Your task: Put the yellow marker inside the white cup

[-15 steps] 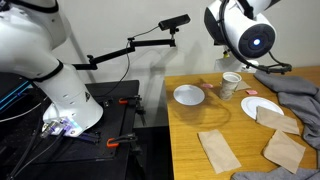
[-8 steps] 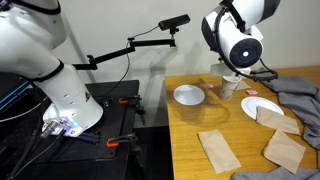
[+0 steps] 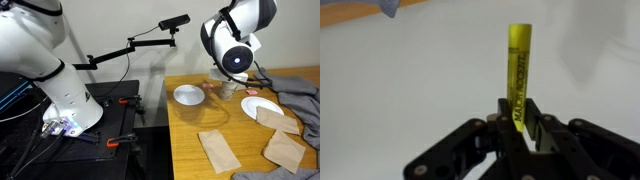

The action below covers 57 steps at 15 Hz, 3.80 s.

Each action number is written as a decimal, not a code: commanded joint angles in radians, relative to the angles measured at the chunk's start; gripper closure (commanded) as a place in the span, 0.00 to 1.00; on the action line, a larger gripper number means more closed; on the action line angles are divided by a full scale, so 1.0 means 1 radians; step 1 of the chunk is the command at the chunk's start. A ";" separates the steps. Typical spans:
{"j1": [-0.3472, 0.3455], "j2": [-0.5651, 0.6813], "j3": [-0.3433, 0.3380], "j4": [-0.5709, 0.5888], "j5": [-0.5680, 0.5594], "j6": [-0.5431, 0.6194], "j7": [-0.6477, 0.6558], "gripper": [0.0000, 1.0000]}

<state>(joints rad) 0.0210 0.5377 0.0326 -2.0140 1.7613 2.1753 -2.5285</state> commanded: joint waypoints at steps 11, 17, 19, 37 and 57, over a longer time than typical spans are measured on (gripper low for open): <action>0.044 0.093 -0.034 0.073 0.152 0.048 -0.056 0.95; 0.054 0.118 -0.048 0.089 0.194 0.055 -0.077 0.95; 0.057 0.128 -0.049 0.095 0.210 0.056 -0.083 0.95; 0.083 0.238 -0.065 0.206 0.252 0.095 -0.074 0.95; 0.114 0.205 -0.126 0.188 0.305 0.069 -0.071 0.00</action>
<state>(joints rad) 0.0875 0.7999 -0.0314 -1.8096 2.0304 2.2420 -2.6000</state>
